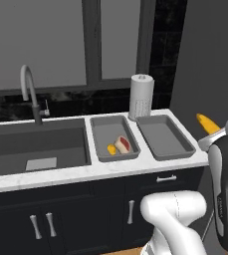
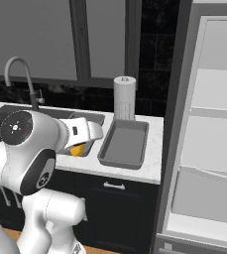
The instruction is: Place one corn and one steak in each tupperware on the nearby counter, to pack two identical lunches.
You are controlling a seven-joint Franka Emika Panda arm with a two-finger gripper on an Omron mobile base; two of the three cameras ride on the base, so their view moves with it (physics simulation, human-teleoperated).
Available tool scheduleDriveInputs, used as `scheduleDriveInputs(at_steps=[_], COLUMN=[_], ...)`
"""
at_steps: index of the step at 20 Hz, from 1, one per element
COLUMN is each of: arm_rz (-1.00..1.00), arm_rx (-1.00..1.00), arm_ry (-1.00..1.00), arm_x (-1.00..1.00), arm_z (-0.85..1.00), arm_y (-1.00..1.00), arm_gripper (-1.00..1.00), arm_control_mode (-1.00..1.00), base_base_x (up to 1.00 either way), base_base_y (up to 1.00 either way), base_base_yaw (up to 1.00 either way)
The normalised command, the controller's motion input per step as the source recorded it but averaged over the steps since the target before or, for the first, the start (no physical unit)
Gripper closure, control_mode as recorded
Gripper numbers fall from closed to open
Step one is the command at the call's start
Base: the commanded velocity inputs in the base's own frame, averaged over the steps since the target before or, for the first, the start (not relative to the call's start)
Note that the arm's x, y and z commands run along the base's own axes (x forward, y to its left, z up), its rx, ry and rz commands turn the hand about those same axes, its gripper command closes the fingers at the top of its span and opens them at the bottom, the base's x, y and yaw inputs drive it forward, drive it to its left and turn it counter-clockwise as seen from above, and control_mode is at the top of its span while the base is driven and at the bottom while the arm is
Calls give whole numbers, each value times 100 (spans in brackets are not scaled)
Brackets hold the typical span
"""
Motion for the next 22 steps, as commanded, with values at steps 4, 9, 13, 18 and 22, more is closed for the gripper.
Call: scheduleDriveInputs(at_steps=[4,9,13,18,22], arm_rz=[0,0,0,0,0], arm_rx=[0,0,0,0,-3], arm_ry=[0,0,0,-1,5], arm_x=[0,0,0,0,16], arm_z=[0,0,0,-1,0], arm_y=[0,0,0,0,0], arm_gripper=[100,100,100,100,100], arm_control_mode=[100,-100,-100,-100,-100], base_base_x=[0,0,0,0,0], base_base_y=[0,0,0,0,0], base_base_yaw=[0,0,0,0,0])
